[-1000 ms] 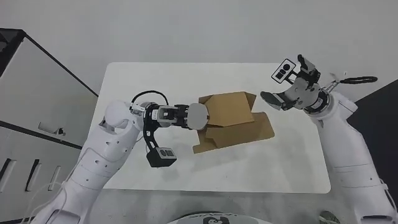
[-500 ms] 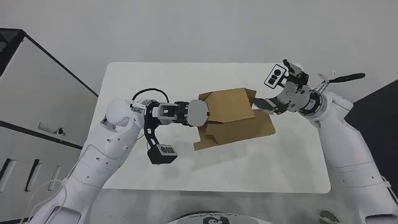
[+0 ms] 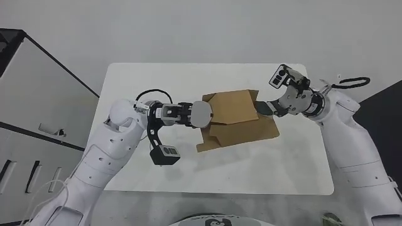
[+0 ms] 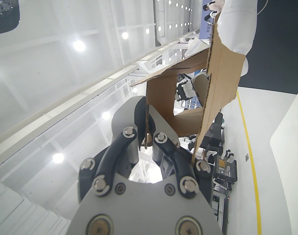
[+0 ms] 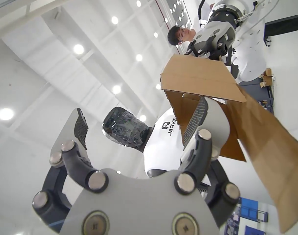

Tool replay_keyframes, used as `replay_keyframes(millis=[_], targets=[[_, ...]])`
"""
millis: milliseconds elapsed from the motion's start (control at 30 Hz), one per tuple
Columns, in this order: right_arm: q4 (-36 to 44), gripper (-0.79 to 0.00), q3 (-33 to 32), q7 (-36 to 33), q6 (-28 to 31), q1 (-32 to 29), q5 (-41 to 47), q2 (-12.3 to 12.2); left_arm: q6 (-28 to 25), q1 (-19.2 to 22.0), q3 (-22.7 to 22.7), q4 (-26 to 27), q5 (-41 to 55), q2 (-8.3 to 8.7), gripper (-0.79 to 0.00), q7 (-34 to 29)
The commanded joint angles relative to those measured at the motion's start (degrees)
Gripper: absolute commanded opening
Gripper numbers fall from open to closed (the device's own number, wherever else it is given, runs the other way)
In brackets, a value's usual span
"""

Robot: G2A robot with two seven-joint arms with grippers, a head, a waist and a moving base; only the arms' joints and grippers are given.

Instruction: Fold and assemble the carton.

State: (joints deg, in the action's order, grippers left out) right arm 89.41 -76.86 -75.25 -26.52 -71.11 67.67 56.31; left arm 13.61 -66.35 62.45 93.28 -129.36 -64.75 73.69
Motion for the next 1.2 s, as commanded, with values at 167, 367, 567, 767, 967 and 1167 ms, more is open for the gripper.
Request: replay_keyframes(millis=[167, 367, 567, 767, 967, 1167], targets=[[0.57, -0.034, 0.1, -1.02, 3.07, 0.17, -2.49, -0.01, -0.47, -0.25, -0.28, 0.14, -0.35, 0.04, -0.785, -1.32], [1.27, -0.086, -0.19, -1.28, 6.42, -0.03, -5.66, -0.12, -0.84, -0.43, -0.81, 0.34, -1.25, 0.02, -0.785, -3.07], [2.44, -0.194, -0.41, -1.46, 8.89, -0.58, -8.97, -0.29, -1.26, -0.67, -1.18, 0.57, -2.16, 0.06, -0.785, -4.11], [3.7, -0.252, -0.35, -1.77, 10.37, -0.84, -12.57, -0.51, -1.94, -0.95, -1.15, 0.77, -3.26, 0.23, -0.785, -4.9], [4.74, -0.382, 0.08, -2.75, 12.1, -0.63, -15.79, -0.67, -3.27, -1.61, -0.91, 1.27, -3.22, 0.46, -0.785, -5.27], [5.33, -0.394, 0.26, -3.14, 14.11, -0.44, -18.59, -0.82, -4.07, -2.44, -0.84, 1.96, -2.01, 0.6, -0.785, -5.09]])
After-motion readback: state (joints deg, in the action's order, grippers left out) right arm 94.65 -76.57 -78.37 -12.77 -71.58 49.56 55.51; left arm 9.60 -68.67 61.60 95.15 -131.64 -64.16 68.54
